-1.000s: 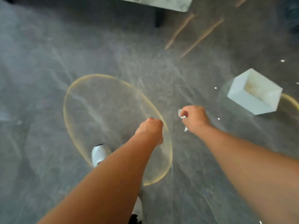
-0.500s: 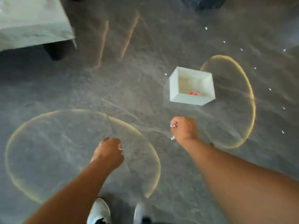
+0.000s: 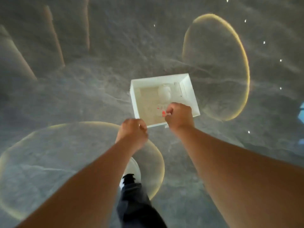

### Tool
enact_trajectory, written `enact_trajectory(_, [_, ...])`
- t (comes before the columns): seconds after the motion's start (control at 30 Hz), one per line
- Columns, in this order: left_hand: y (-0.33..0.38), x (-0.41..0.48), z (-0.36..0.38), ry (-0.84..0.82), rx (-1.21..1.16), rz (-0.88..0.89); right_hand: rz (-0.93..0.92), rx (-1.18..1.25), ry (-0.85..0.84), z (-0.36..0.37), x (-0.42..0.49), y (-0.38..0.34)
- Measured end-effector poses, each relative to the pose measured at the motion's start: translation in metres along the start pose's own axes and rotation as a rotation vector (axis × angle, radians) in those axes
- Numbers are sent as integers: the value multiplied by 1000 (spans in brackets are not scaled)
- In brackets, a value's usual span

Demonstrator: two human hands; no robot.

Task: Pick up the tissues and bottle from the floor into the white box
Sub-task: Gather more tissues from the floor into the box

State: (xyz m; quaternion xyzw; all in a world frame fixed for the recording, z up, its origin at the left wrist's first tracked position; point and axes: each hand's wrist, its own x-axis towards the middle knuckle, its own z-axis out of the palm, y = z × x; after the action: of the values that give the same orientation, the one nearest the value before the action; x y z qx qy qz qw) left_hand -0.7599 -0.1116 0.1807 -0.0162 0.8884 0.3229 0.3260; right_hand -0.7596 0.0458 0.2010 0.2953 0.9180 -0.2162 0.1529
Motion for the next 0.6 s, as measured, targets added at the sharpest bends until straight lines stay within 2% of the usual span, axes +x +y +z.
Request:
enact_trajectory(0.13, [47,91,36,17,-121,-15,11,-12,-74,15,73,29])
enact_trajectory(0.23, [57,122,55,20,-154,-27,35,59,-103,16,102,47])
enact_trajectory(0.33, [48,128,61,45,-120,-106,55,53,-147,11,121,62])
enact_trajectory(0.43, [30,122,55,24,-16,-99,34,11,-173,7,124,63])
enact_trajectory(0.6, [2,93,28,55,105,-73,-86,-69,-147,18,99,24])
